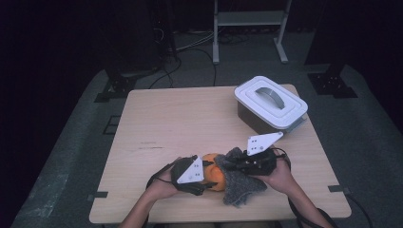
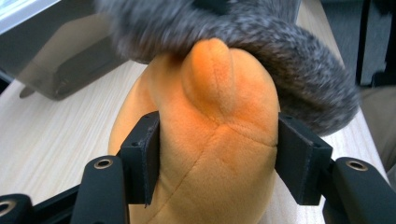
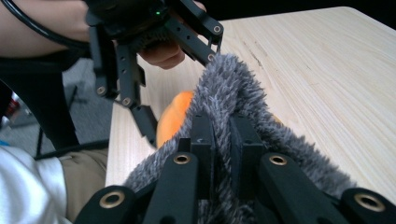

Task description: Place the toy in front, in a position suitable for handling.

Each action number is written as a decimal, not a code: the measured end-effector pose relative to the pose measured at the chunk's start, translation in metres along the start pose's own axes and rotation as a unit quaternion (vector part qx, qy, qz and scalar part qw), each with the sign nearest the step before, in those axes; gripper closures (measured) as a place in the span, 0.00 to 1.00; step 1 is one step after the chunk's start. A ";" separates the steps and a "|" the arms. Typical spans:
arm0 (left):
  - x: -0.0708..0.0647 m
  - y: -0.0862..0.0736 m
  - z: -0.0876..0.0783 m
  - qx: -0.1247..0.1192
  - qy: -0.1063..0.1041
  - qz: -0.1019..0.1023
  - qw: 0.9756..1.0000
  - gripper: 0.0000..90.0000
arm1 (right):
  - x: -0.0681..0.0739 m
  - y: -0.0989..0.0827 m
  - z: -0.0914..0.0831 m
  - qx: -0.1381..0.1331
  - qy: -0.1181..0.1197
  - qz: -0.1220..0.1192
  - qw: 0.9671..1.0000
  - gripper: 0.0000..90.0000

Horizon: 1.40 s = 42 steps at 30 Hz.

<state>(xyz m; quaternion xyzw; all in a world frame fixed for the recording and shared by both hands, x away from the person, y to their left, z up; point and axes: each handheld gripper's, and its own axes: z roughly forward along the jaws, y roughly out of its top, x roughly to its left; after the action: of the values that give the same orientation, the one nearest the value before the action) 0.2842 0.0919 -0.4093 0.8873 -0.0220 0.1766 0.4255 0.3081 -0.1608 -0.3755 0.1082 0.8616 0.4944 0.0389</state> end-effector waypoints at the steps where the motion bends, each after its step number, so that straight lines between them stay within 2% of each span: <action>1: 0.000 0.000 0.000 0.002 -0.002 0.002 1.000 0.42 | 0.000 0.000 0.002 0.004 -0.002 -0.005 1.000 0.90; 4: 0.001 -0.004 -0.001 -0.006 -0.005 -0.007 1.000 0.43 | -0.003 -0.005 0.002 0.006 0.005 0.005 1.000 0.90; 13: 0.003 -0.005 0.000 -0.010 -0.012 -0.014 1.000 0.42 | -0.022 -0.027 -0.006 0.033 -0.016 0.038 0.999 0.90; 15: 0.004 -0.005 0.000 -0.010 -0.012 -0.015 1.000 0.42 | -0.023 -0.026 -0.008 0.028 -0.016 0.041 0.999 0.90; 17: 0.003 -0.005 0.000 -0.010 -0.013 -0.014 1.000 0.42 | -0.019 -0.022 -0.007 0.022 -0.015 0.033 0.999 0.90; 19: 0.003 -0.005 0.000 -0.008 -0.015 -0.012 1.000 0.42 | -0.013 -0.015 -0.004 0.007 -0.005 0.026 1.000 0.90; 22: 0.001 -0.004 0.001 -0.006 -0.013 -0.008 1.000 0.42 | -0.008 -0.008 0.001 0.004 0.001 0.014 1.000 0.90; 25: 0.004 -0.006 -0.001 -0.006 -0.012 -0.016 1.000 0.43 | -0.012 -0.011 0.001 0.000 0.001 0.024 1.000 0.90; 27: 0.007 -0.009 -0.002 -0.012 -0.012 -0.029 0.999 0.44 | -0.016 -0.016 -0.001 -0.001 -0.004 0.034 0.999 0.90; 28: 0.007 -0.009 -0.002 -0.012 -0.012 -0.029 0.999 0.44 | -0.016 -0.016 -0.001 -0.001 -0.004 0.034 0.999 0.90; 29: 0.009 -0.012 -0.003 -0.018 -0.014 -0.041 0.999 0.44 | -0.018 -0.018 -0.002 -0.001 -0.005 0.038 0.999 0.90; 30: 0.012 -0.016 -0.005 -0.020 -0.016 -0.051 0.998 0.44 | -0.025 -0.027 -0.004 -0.001 -0.007 0.055 0.998 0.90; 32: 0.014 -0.018 -0.006 -0.023 -0.015 -0.057 0.998 0.44 | -0.026 -0.029 -0.004 -0.002 -0.006 0.061 0.998 0.90; 33: 0.015 -0.021 -0.008 -0.028 -0.018 -0.066 0.997 0.44 | -0.028 -0.031 -0.005 -0.004 -0.004 0.067 0.998 0.90; 34: 0.017 -0.024 -0.009 -0.033 -0.020 -0.075 0.996 0.44 | -0.034 -0.039 -0.006 -0.009 0.008 0.086 0.996 0.90; 35: 0.018 -0.026 -0.009 -0.035 -0.020 -0.078 0.996 0.44 | -0.035 -0.042 -0.006 -0.009 0.010 0.092 0.996 0.90; 39: 0.023 -0.033 -0.014 -0.043 -0.020 -0.099 0.994 0.44 | -0.043 -0.052 -0.008 -0.005 0.008 0.113 0.994 0.90; 42: 0.028 -0.042 -0.018 -0.054 -0.019 -0.125 0.991 0.44 | -0.046 -0.057 -0.005 0.011 0.000 0.119 0.993 0.90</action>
<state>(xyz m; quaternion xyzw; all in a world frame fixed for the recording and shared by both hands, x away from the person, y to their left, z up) 0.3126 0.1354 -0.4209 0.8619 0.0712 0.1038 0.4912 0.3433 -0.2031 -0.4238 0.2104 0.8478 0.4864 -0.0215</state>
